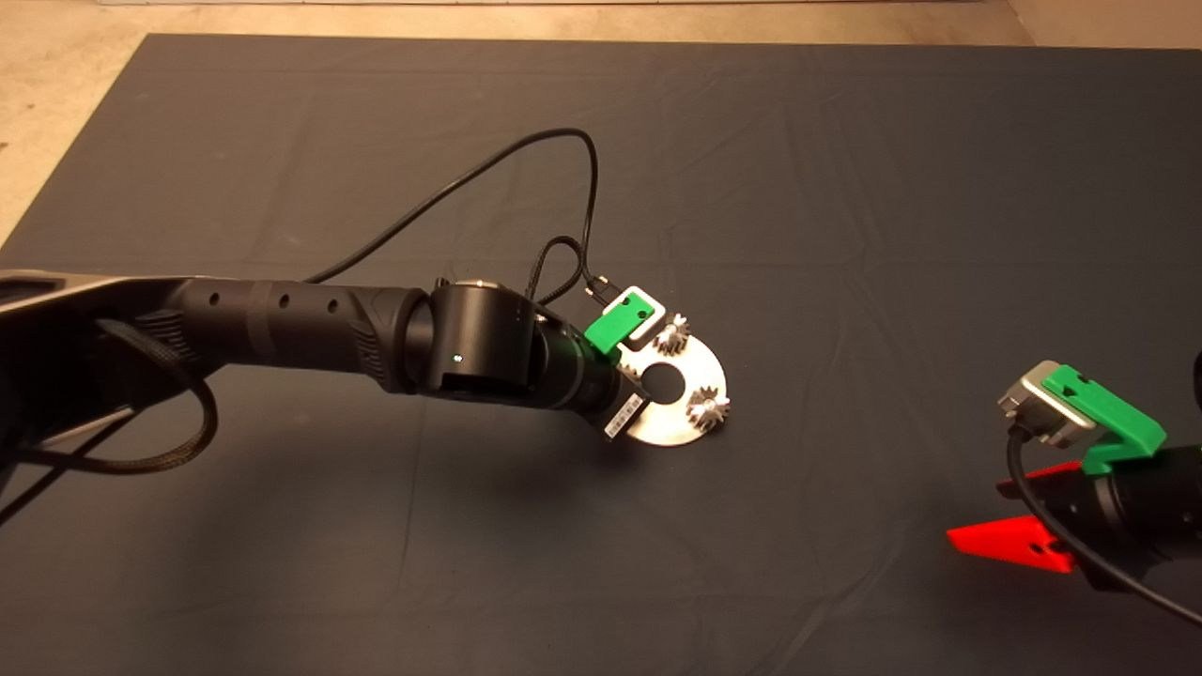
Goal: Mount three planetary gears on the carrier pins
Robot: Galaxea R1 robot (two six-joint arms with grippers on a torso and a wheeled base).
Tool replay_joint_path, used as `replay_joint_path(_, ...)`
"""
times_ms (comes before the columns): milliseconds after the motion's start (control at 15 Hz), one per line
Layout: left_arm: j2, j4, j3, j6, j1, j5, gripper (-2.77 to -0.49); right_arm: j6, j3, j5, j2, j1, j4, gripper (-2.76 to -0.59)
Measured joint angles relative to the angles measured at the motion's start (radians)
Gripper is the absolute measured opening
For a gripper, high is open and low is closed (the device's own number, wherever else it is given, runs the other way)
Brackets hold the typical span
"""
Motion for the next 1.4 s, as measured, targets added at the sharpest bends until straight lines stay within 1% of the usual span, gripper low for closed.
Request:
replay_joint_path(133,0.000,0.000,0.000,0.000,0.000,0.000,-2.48,0.000,0.000,0.000,0.000,0.004,0.000,-1.33)
replay_joint_path(400,0.000,0.000,0.000,0.000,0.000,0.000,-2.49,0.000,0.000,0.000,0.000,0.028,0.000,-1.33)
replay_joint_path(667,0.000,-0.001,0.001,0.000,0.000,0.000,-2.48,0.000,0.000,0.000,0.000,0.027,0.000,-1.33)
replay_joint_path(800,0.001,-0.010,0.014,0.000,0.003,-0.008,-2.48,0.000,0.000,0.000,0.000,0.028,0.000,-1.33)
replay_joint_path(1000,0.009,-0.025,0.031,0.000,0.006,-0.008,-2.48,0.000,0.000,0.000,0.000,0.029,0.000,-1.33)
replay_joint_path(1067,0.009,-0.033,0.031,0.000,0.006,-0.007,-2.48,0.000,0.000,0.000,0.000,0.036,0.000,-1.33)
replay_joint_path(1200,0.009,-0.037,0.034,0.001,0.006,-0.005,-2.49,0.000,0.000,0.000,0.000,0.039,0.000,-1.33)
replay_joint_path(1267,0.009,-0.038,0.034,0.003,0.006,0.000,-2.49,0.000,0.000,0.000,0.000,0.039,0.000,-1.33)
replay_joint_path(1400,0.009,-0.038,0.034,0.016,0.005,0.028,-2.49,0.000,0.000,0.000,0.000,0.039,0.000,-1.33)
